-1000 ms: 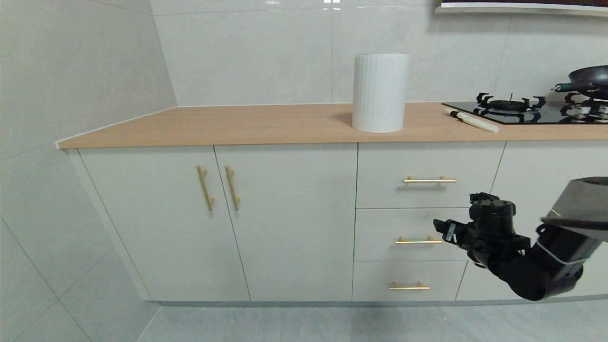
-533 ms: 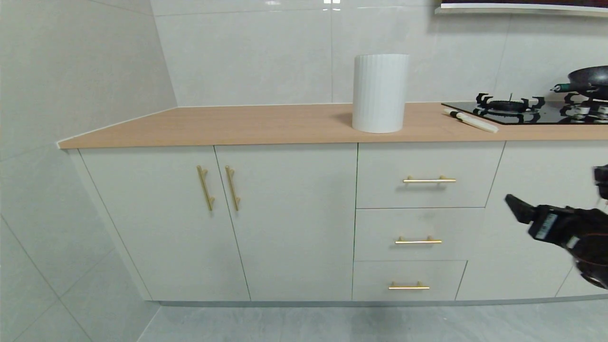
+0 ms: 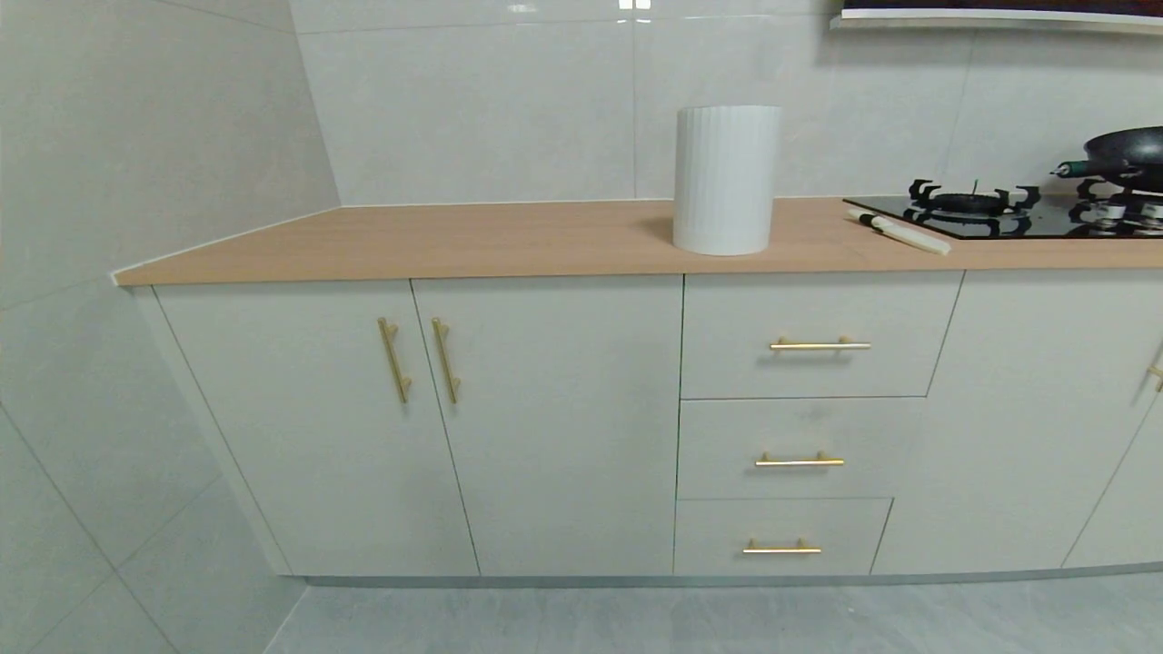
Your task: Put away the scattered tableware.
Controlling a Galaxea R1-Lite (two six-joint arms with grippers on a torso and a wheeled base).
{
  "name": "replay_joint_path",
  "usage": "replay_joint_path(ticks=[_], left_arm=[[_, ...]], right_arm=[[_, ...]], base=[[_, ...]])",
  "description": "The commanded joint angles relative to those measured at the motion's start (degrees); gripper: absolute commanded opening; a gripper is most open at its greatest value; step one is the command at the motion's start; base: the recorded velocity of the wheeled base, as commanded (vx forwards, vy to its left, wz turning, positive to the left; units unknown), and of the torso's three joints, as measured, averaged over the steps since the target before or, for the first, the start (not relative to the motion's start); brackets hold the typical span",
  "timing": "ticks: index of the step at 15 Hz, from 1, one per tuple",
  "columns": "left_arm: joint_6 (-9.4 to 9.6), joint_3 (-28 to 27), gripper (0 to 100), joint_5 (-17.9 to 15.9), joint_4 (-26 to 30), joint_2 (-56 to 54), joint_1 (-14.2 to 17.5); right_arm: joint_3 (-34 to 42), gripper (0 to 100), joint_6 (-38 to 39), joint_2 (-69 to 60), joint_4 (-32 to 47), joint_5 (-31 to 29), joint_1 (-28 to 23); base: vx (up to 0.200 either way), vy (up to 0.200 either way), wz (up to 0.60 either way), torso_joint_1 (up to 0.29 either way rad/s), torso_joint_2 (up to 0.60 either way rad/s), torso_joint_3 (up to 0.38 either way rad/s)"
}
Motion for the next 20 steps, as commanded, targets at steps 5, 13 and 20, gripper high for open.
replay_joint_path(ticks=[5,13,20], left_arm=[[-0.01,0.01,100,0.01,0.00,0.00,-0.01],[-0.01,0.01,100,0.01,0.00,0.00,-0.01],[-0.01,0.01,100,0.01,0.00,0.00,-0.01]], right_arm=[[-4.64,100,0.40,-19.23,10.54,-10.67,-1.77],[7.40,100,1.98,-24.86,7.64,13.41,-7.66],[18.04,100,1.63,-24.86,5.17,22.73,-7.66]], base=[[0.000,0.000,0.00,0.000,0.00,0.000],[0.000,0.000,0.00,0.000,0.00,0.000],[0.000,0.000,0.00,0.000,0.00,0.000]])
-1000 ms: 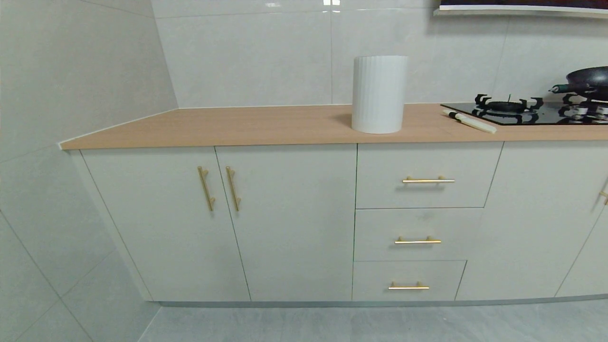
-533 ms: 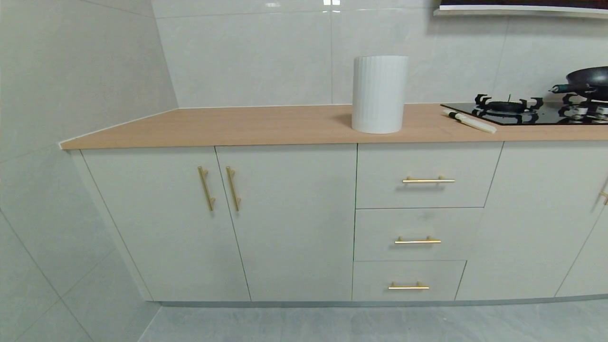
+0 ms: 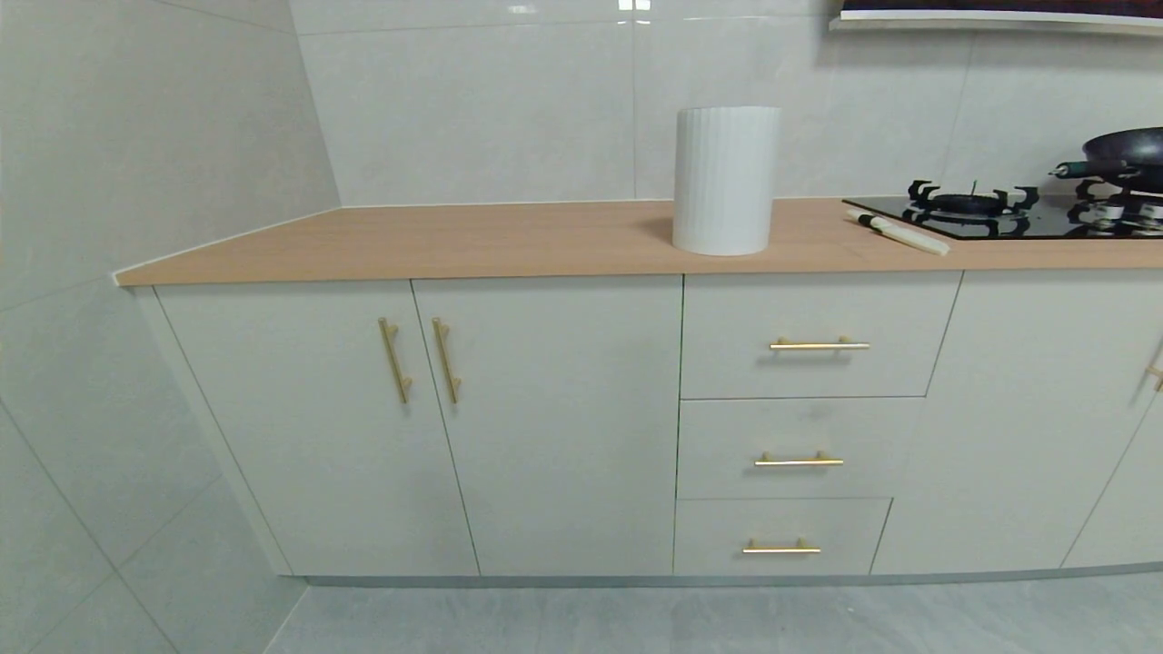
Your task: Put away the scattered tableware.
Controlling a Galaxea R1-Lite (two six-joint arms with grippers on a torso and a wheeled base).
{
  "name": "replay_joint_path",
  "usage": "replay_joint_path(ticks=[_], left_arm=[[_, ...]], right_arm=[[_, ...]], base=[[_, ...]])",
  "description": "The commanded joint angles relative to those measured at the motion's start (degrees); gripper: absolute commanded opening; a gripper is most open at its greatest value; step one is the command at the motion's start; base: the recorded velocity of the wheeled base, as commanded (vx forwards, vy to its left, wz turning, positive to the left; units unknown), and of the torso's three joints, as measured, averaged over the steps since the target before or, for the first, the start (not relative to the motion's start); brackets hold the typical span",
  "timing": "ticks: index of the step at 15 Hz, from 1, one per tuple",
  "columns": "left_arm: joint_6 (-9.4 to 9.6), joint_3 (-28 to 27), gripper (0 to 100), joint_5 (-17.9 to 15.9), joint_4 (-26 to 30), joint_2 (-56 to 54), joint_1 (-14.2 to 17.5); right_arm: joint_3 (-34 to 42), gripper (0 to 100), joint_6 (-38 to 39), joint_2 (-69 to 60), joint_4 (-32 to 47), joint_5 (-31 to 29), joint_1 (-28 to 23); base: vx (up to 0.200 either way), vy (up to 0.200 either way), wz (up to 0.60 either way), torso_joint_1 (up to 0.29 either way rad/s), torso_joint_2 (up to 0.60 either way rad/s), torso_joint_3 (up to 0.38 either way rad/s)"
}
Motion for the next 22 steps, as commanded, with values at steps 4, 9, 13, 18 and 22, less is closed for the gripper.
replay_joint_path(ticks=[4,9,13,18,22], left_arm=[[0.02,0.01,100,-0.02,0.01,0.00,0.01],[0.02,0.01,100,-0.02,0.01,0.00,0.01],[0.28,0.09,100,-0.02,-0.08,0.00,0.01],[0.19,0.01,100,-0.02,-0.08,0.00,0.01],[0.19,0.01,100,-0.02,-0.08,0.00,0.01]], right_arm=[[0.46,100,-0.07,0.11,0.20,0.95,0.27],[0.46,100,0.02,0.11,0.20,0.86,0.27],[0.46,100,-0.24,0.11,0.20,1.04,0.27],[0.46,100,-0.24,0.11,0.20,1.04,0.27],[0.46,100,-0.24,0.11,0.20,1.04,0.27]], base=[[0.000,0.000,0.00,0.000,0.00,0.000],[0.000,0.000,0.00,0.000,0.00,0.000],[0.000,0.000,0.00,0.000,0.00,0.000],[0.200,0.000,0.00,0.001,0.00,0.005],[0.200,0.000,0.00,-0.001,0.00,0.002]])
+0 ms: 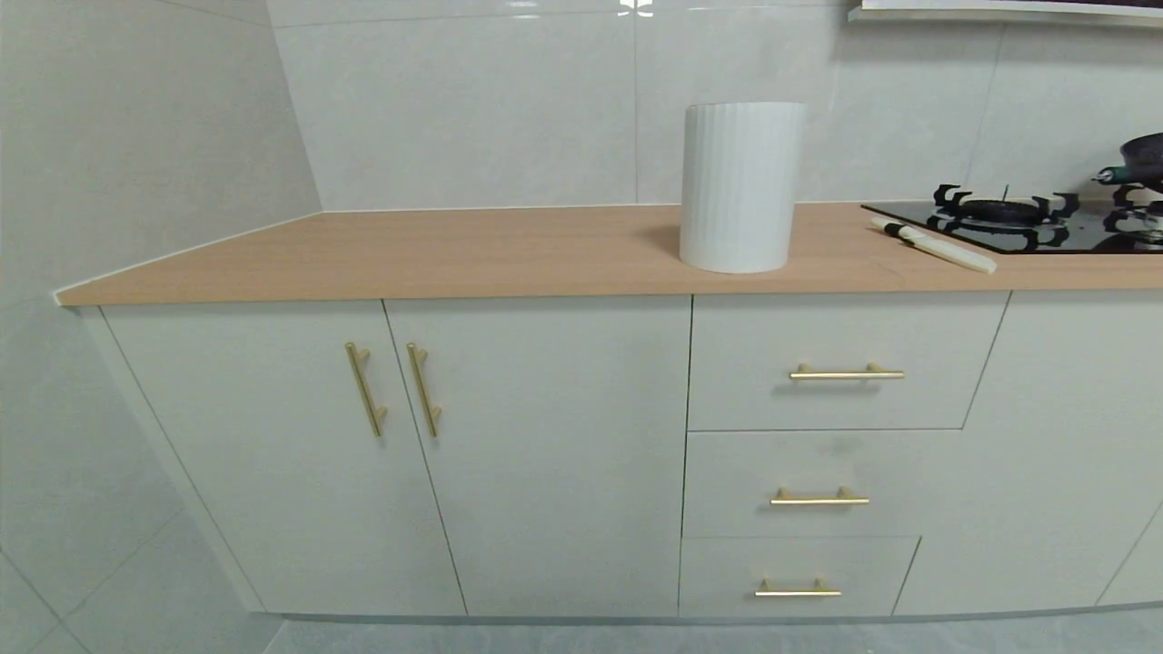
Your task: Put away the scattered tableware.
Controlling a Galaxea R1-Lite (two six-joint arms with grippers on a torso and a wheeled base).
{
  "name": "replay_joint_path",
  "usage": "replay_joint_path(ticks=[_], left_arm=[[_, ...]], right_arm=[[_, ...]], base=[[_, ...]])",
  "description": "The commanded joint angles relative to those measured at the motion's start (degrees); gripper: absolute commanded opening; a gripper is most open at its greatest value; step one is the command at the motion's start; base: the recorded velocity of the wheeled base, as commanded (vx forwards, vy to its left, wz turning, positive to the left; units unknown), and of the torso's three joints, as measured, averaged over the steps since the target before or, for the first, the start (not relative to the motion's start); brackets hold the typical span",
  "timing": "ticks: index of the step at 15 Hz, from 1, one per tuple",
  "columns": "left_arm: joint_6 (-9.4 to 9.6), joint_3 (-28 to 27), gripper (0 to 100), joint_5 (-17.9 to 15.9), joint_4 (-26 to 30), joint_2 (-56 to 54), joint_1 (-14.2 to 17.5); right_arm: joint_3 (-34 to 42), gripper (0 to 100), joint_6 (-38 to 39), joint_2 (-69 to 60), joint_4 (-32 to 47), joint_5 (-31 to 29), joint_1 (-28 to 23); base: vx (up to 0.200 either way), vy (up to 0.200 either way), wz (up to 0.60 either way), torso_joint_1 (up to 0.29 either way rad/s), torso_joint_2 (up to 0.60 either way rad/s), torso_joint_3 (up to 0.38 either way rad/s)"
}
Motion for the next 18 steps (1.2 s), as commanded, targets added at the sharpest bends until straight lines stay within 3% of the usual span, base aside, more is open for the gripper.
replay_joint_path(ticks=[1,10,18], left_arm=[[0.01,-0.02,100,0.01,0.00,0.00,0.02],[0.01,-0.02,100,0.01,0.00,0.00,0.02],[0.01,-0.02,100,0.01,0.00,0.00,0.02]], right_arm=[[0.00,100,-0.04,0.11,-0.01,-0.01,-0.01],[0.00,100,-0.04,0.11,-0.01,-0.01,-0.01],[0.00,100,-0.04,0.11,-0.01,-0.01,-0.01]], base=[[0.200,0.000,0.00,-0.002,0.00,0.007],[0.200,0.000,0.00,0.002,0.00,0.003],[0.000,0.000,0.00,0.000,0.00,0.000]])
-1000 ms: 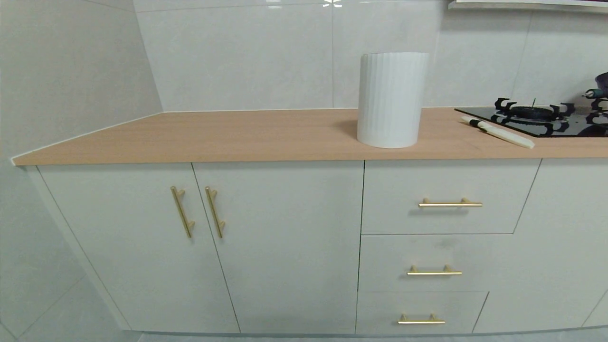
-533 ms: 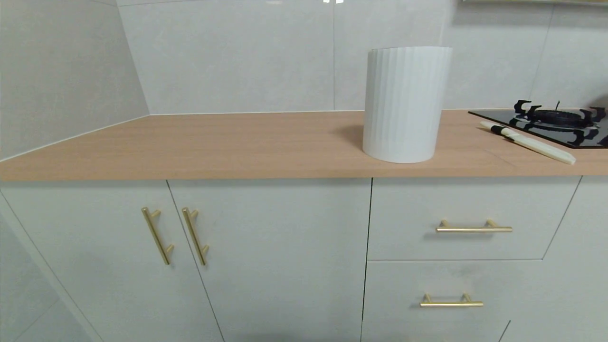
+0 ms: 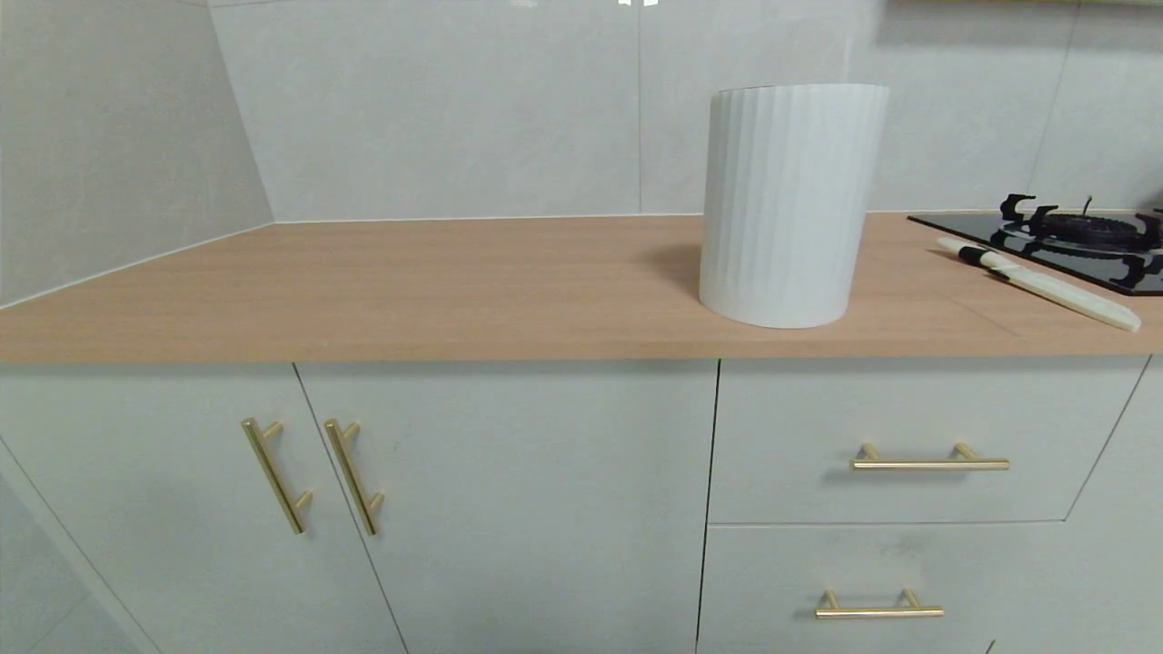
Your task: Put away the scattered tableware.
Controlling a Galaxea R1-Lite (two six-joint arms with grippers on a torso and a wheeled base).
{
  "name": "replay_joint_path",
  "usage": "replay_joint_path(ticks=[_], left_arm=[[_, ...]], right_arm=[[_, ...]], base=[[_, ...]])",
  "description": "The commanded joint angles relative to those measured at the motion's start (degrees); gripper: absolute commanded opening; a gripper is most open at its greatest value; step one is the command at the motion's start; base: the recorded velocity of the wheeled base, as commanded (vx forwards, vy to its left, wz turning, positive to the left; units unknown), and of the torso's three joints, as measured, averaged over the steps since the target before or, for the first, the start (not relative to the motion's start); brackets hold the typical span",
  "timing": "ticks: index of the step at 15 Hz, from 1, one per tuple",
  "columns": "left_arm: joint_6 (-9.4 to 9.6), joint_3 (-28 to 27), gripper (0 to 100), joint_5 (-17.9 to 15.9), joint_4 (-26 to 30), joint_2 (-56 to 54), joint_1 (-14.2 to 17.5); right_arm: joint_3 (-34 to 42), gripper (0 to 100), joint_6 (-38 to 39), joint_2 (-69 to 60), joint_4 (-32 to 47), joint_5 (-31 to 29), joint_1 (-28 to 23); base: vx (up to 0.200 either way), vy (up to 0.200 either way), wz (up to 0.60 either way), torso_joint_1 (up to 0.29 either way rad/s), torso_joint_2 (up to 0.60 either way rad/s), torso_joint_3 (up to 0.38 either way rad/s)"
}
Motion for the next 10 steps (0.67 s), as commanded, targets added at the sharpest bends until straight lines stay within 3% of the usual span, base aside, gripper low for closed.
replay_joint_path(ticks=[1,3,10], left_arm=[[0.04,0.01,100,0.01,0.00,0.00,0.01],[0.04,0.01,100,0.01,0.00,0.00,0.01],[0.04,0.01,100,0.01,0.00,0.00,0.01]], right_arm=[[0.00,100,-0.04,0.07,-0.01,0.00,0.04],[0.00,100,-0.04,0.07,-0.01,0.00,0.04],[0.00,100,-0.04,0.07,-0.01,0.00,0.04]], base=[[0.000,0.000,0.00,0.000,0.00,0.000],[0.000,0.000,0.00,0.000,0.00,0.000],[0.000,-0.200,0.00,0.002,0.00,0.003]])
